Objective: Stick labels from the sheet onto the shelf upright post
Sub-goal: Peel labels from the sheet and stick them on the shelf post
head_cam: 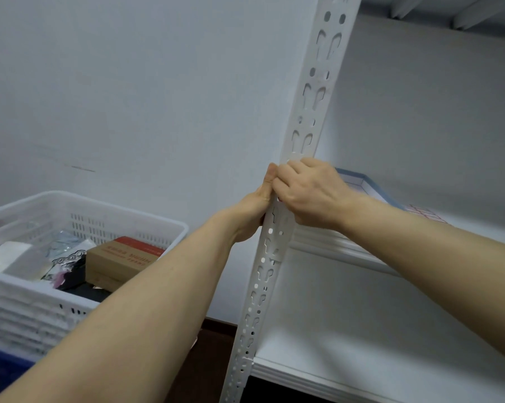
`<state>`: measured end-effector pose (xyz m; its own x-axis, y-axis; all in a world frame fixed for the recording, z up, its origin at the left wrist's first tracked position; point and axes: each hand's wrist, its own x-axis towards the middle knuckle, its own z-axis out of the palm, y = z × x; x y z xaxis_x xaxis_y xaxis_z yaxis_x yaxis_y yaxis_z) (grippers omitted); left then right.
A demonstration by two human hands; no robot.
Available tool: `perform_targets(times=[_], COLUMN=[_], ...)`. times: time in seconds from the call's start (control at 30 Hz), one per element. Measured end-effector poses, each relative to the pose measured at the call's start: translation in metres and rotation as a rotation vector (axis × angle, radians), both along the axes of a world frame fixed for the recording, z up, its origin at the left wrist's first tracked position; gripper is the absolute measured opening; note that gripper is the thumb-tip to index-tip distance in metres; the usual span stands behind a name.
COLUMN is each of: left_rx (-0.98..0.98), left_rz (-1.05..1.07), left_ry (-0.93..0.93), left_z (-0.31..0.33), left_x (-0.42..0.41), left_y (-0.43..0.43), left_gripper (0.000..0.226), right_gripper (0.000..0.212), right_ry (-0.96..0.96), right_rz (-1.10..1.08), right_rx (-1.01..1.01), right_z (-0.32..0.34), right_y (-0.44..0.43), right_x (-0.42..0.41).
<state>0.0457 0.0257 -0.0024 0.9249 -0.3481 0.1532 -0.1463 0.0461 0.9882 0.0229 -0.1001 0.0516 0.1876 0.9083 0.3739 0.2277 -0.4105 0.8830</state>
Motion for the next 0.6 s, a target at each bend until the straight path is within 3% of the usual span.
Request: perform_targets(times=[0.27, 0.43, 0.6], left_rx=[-0.076, -0.111, -0.139], left_rz=[-0.033, -0.065, -0.002], left_ry=[0.021, 0.11, 0.116], left_z=[-0.004, -0.012, -0.015], left_x=[0.006, 0.012, 0.016], left_y=[0.001, 0.004, 0.001], left_gripper=[0.065, 0.071, 0.056], right_gripper=[0.009, 0.011, 0.007], right_ry=[-0.016, 0.132, 0.145], right_rz=[-0.019, 0.121, 0.187], right_rx=[0.013, 0.272, 0.174], right_z=[-0.004, 0.001, -0.003], right_y=[-0.003, -0.017, -0.017], right_x=[0.001, -0.002, 0.006])
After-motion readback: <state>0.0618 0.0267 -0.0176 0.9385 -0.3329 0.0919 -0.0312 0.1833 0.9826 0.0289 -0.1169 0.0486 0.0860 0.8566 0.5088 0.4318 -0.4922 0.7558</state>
